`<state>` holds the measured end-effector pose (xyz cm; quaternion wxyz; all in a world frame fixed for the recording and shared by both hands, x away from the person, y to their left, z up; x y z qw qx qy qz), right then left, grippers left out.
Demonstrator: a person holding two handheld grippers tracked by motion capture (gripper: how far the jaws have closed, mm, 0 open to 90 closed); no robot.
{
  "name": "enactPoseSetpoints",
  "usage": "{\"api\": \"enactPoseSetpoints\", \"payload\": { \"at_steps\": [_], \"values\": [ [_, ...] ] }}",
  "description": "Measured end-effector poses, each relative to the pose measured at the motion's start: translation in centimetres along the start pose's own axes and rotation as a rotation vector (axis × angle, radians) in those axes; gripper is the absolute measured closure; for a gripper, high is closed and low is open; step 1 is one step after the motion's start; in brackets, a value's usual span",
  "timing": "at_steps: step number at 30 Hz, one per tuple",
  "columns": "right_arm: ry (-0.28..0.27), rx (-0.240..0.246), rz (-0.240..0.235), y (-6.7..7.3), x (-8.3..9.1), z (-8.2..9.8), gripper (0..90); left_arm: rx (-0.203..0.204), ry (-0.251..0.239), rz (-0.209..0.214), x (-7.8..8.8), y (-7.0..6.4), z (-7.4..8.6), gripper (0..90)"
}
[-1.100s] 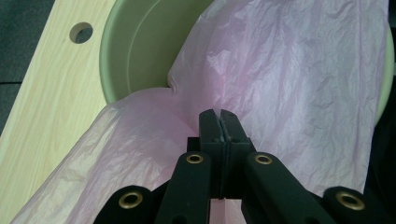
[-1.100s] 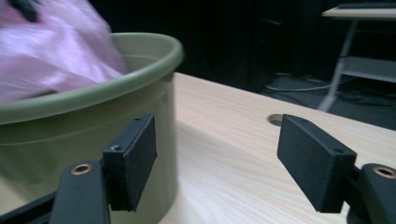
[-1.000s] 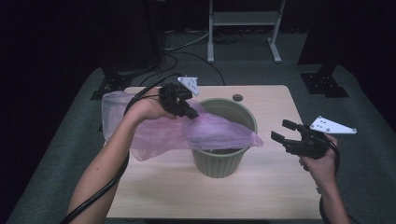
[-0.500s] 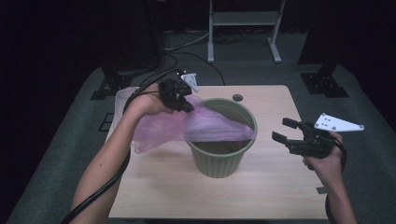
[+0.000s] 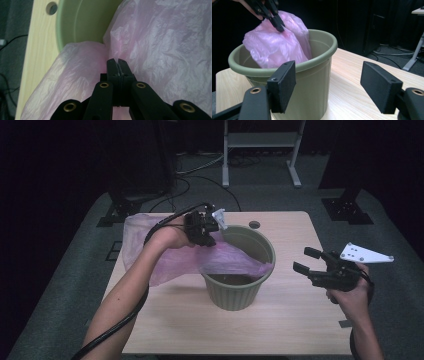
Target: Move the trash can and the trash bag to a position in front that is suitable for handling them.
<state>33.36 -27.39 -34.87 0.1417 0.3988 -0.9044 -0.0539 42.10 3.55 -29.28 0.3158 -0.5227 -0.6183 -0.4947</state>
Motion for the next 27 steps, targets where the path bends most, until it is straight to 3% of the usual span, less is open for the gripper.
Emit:
{"api": "enactPoseSetpoints", "payload": {
  "at_steps": [12,13,19,22,27],
  "values": [
    [0.007,0.018,-0.027,0.7,-0.5,-0.4,27.7,-0.012,-0.07,0.062,-3.1,-0.9,-2.4,89.8],
    [0.006,0.019,-0.032,0.8,-0.5,-0.5,27.6,0.001,-0.103,0.076,-3.3,-1.1,-2.9,89.7],
    [0.01,0.021,-0.041,1.1,-0.8,-0.6,27.7,0.033,-0.163,0.094,-3.7,-1.2,-3.0,83.9],
    [0.022,0.027,-0.057,1.4,-1.0,-0.7,27.7,0.09,-0.257,0.115,-3.3,-1.1,-2.7,78.2],
    [0.039,0.031,-0.068,1.7,-1.3,-1.1,27.7,0.132,-0.322,0.124,-2.3,-0.9,-2.2,70.3]
  ]
}}
Point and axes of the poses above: each handheld gripper's, and its own axes: x roughly backward along the jaws, z roughly out of its underside, y roughly to its left, the point moved 5 cm from there along -x, roughly forward along the jaws, and after that the axes turned 7 degrees about -x, right-handed, at the moved point
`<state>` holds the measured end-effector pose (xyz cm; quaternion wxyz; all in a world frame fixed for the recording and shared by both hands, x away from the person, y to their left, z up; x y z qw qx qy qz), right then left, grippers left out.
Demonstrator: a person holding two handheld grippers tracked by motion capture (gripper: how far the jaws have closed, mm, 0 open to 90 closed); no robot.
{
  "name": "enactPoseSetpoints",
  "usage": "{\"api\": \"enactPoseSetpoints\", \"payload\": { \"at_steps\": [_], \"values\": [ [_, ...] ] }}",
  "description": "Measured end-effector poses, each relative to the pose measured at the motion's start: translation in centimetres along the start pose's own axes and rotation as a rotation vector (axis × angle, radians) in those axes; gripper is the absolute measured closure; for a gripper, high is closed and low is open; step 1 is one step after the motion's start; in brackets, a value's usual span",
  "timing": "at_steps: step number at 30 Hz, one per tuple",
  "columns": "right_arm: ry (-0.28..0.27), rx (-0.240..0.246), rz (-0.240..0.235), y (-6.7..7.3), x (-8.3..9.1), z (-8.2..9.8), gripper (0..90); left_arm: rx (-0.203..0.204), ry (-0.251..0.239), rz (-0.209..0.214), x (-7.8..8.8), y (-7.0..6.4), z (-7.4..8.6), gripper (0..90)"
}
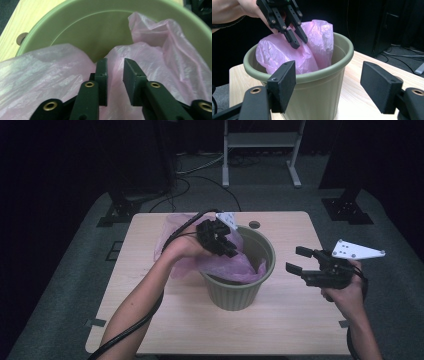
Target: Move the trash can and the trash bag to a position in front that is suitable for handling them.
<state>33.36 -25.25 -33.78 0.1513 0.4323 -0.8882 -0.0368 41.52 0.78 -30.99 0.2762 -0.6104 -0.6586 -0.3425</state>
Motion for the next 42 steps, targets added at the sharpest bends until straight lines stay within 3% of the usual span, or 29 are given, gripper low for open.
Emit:
{"api": "enactPoseSetpoints", "payload": {
  "at_steps": [6,11,20,32,38,42],
  "values": [
    [0.016,0.007,-0.011,0.4,-0.6,-0.5,27.7,0.025,-0.05,0.003,1.2,-0.1,0.1,62.9],
    [0.05,0.013,-0.027,0.9,-1.4,-1.3,27.7,0.018,-0.05,0.004,1.7,-0.3,0.5,61.5],
    [0.164,0.013,-0.109,1.9,-4.6,-3.4,27.6,0.018,-0.079,-0.014,3.2,-0.5,0.8,58.4],
    [0.202,0.024,-0.132,2.7,-6.4,-3.8,27.6,0.014,-0.098,-0.019,4.7,-1.0,1.4,57.7],
    [0.236,0.014,-0.153,2.7,-7.7,-4.2,22.9,0.034,-0.106,-0.04,6.0,-1.2,2.6,53.1],
    [0.293,0.025,-0.19,3.0,-9.2,-4.3,19.5,0.057,-0.114,-0.056,7.1,-1.2,3.9,51.3]
  ]
}}
Point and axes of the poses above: each handheld gripper's, and its own axes: x roughly backward along the jaws, z roughly out of its underside, y roughly to its left, the point moved 5 cm from there along -x, roughly forward along the jaws, and after that the axes turned 7 degrees about -x, right-handed, at the moved point
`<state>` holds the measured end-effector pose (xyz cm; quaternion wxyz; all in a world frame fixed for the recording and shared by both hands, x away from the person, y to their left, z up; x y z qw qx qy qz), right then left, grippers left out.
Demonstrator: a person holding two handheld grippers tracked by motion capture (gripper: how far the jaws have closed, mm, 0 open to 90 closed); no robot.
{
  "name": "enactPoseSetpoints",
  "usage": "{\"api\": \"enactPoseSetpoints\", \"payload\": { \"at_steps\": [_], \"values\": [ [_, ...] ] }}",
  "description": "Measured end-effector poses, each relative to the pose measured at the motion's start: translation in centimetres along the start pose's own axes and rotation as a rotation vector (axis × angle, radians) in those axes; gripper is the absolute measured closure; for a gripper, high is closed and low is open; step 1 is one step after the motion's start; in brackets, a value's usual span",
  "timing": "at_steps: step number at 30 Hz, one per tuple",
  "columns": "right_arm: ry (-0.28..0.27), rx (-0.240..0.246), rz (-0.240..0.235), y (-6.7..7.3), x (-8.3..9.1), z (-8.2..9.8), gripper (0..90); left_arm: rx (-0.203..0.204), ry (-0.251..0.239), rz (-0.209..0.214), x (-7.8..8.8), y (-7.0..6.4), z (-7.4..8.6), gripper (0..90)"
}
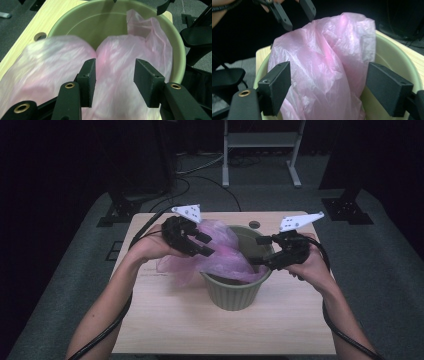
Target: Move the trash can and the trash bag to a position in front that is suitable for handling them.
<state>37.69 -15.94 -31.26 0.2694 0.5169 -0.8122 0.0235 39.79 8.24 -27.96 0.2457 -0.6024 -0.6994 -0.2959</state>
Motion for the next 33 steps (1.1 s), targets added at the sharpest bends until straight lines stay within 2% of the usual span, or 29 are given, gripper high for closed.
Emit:
{"api": "enactPoseSetpoints", "payload": {
  "at_steps": [10,17,20,22,26,29,30,33],
  "values": [
    [0.117,0.061,0.007,0.5,-4.3,-2.6,18.2,0.054,-0.019,-0.041,2.6,0.1,2.9,45.1],
    [0.183,0.099,0.02,0.4,-7.6,-4.4,19.2,0.091,-0.023,-0.058,3.8,0.3,4.8,43.9],
    [0.206,0.113,0.032,0.5,-8.7,-4.8,28.3,0.102,-0.021,-0.063,4.0,0.3,5.2,43.5],
    [0.218,0.117,0.038,0.5,-9.2,-4.9,38.3,0.104,-0.022,-0.063,4.2,0.3,5.5,43.4],
    [0.268,0.103,0.082,0.3,-10.0,-4.7,67.8,0.111,-0.026,-0.068,4.3,0.3,5.8,43.4],
    [0.283,0.085,0.102,0.1,-9.8,-4.4,84.5,0.116,-0.029,-0.069,4.4,0.3,5.9,43.4],
    [0.28,0.084,0.106,0.0,-9.6,-4.3,87.9,0.117,-0.031,-0.069,4.4,0.3,5.9,43.4],
    [0.255,0.084,0.117,0.0,-8.4,-4.1,89.8,0.115,-0.044,-0.067,4.4,0.3,5.9,43.0]
  ]
}}
Point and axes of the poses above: each handheld gripper's, and its own axes: x roughly backward along the jaws, z roughly out of its underside, y roughly to its left, the point moved 5 cm from there along -x, roughly forward along the jaws, and after that the axes turned 7 degrees about -x, right-handed, at the moved point
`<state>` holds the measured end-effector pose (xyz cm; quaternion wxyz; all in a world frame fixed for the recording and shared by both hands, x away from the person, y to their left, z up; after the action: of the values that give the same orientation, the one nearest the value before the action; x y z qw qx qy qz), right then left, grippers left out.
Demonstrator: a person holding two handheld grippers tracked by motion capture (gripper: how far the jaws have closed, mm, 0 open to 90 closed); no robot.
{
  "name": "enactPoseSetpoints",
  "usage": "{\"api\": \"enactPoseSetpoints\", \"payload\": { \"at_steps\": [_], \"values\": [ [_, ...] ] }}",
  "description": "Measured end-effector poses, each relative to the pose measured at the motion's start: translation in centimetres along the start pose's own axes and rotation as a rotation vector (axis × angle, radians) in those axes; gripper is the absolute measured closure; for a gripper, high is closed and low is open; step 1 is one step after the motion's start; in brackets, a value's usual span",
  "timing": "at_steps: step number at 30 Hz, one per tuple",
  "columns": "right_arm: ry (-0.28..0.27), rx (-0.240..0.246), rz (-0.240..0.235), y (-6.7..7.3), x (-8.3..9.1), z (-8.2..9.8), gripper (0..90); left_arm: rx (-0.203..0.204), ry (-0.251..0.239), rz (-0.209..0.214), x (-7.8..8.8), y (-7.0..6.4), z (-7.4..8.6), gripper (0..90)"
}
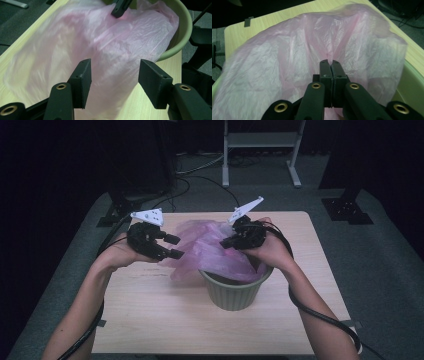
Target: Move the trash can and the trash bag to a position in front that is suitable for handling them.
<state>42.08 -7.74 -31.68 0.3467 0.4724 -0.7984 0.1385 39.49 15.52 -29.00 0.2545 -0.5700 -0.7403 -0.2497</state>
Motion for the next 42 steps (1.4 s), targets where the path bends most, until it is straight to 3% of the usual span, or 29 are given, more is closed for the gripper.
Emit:
{"api": "enactPoseSetpoints", "payload": {
  "at_steps": [8,16,22,36,40,42],
  "values": [
    [-0.105,-0.018,0.003,-0.3,3.9,2.6,90.0,0.013,-0.019,0.003,0.0,0.0,0.1,42.6],
    [-0.204,-0.04,-0.018,-0.6,6.2,5.5,90.0,0.033,-0.046,0.002,0.6,0.2,0.5,41.0],
    [-0.237,-0.043,-0.023,-0.6,6.8,6.7,90.0,0.053,-0.043,0.002,0.4,0.5,1.1,37.5],
    [-0.257,-0.014,-0.037,0.3,7.2,7.1,90.0,0.179,-0.065,-0.024,-2.2,3.3,2.9,32.9],
    [-0.258,-0.01,-0.038,0.4,7.5,7.4,89.9,0.194,-0.113,-0.007,-2.4,3.5,2.8,33.8],
    [-0.258,-0.006,-0.038,0.5,7.5,7.6,89.9,0.176,-0.141,0.002,-2.3,3.4,2.5,40.0]
  ]
}}
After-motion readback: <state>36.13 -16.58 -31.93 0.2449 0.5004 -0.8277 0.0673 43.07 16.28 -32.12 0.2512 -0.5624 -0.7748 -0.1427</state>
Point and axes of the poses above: each handheld gripper's, and its own axes: x roughly backward along the jaws, z roughly out of its underside, y roughly to its left, the point moved 5 cm from there along -x, roughly forward along the jaws, and after that the axes turned 7 degrees about -x, right-handed, at the moved point
